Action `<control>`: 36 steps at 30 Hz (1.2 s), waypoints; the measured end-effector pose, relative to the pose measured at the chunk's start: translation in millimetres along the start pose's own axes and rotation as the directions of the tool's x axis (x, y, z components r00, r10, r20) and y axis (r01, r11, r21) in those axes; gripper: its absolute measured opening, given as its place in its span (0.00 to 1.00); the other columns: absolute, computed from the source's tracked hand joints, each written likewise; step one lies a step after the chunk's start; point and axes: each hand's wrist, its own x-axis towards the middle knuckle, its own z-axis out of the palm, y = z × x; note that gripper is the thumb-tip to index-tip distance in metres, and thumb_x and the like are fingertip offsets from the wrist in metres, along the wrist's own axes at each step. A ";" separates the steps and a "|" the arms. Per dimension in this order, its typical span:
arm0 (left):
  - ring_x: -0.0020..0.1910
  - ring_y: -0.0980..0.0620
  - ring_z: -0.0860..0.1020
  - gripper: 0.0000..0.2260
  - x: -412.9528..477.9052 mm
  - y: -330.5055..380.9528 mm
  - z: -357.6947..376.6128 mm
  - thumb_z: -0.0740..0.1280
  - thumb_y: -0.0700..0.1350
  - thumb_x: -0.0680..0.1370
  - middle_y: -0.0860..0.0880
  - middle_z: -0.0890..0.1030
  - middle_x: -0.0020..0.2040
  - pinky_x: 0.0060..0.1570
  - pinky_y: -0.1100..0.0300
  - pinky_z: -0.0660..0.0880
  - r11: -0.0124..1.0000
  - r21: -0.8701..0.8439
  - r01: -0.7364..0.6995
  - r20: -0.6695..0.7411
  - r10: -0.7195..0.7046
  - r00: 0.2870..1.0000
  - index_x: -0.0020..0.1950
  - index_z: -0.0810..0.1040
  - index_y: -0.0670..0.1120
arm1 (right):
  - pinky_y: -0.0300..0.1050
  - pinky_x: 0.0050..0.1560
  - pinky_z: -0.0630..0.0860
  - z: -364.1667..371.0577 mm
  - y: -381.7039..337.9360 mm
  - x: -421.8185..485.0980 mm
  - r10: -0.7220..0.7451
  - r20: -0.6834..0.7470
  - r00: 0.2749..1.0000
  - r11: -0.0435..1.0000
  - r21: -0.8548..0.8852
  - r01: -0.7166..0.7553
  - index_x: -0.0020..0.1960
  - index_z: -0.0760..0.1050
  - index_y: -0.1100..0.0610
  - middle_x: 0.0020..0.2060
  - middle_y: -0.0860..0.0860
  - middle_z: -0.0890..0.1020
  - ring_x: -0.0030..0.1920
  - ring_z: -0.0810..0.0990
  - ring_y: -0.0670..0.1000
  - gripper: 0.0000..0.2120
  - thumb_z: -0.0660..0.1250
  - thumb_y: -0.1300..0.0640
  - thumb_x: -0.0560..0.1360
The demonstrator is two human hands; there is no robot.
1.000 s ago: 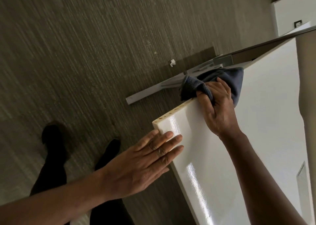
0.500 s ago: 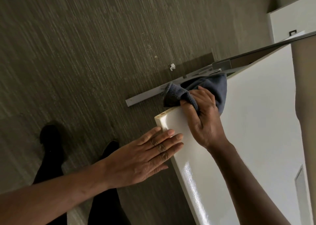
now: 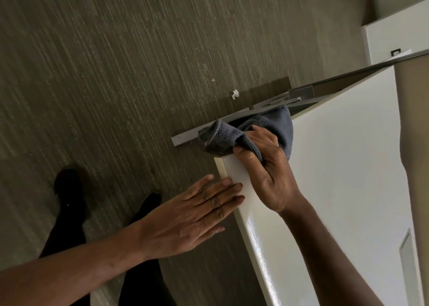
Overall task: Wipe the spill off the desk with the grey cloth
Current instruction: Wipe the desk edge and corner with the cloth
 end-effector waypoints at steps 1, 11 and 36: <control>0.84 0.42 0.53 0.32 0.0 0.4 -0.1 0.60 0.55 0.87 0.41 0.52 0.85 0.83 0.45 0.48 1.000 -0.007 0.003 0.001 -0.003 1.000 0.84 0.54 0.41 | 0.44 0.75 0.59 0.7 -1.3 -0.3 -0.002 0.010 1.000 1.000 0.010 0.002 0.58 0.81 0.60 0.54 0.50 0.84 0.59 0.77 0.42 0.20 0.55 0.51 0.82; 0.84 0.41 0.52 0.32 -2.4 13.1 1.7 0.59 0.56 0.86 0.40 0.52 0.85 0.83 0.45 0.47 0.997 -0.019 0.077 0.011 -0.077 0.997 0.84 0.54 0.40 | 0.71 0.70 0.64 -1.3 -9.8 0.0 0.033 0.065 0.997 0.959 0.279 -0.050 0.52 0.77 0.41 0.50 0.29 0.78 0.57 0.77 0.39 0.12 0.57 0.53 0.80; 0.85 0.42 0.51 0.33 1.9 40.8 -7.7 0.57 0.58 0.87 0.40 0.51 0.85 0.83 0.48 0.50 0.971 -0.049 0.235 0.046 -0.233 0.971 0.84 0.52 0.40 | 0.66 0.69 0.64 1.9 8.2 -1.5 0.079 -0.062 0.995 0.987 0.147 -0.069 0.51 0.77 0.39 0.49 0.34 0.78 0.61 0.74 0.47 0.11 0.56 0.47 0.82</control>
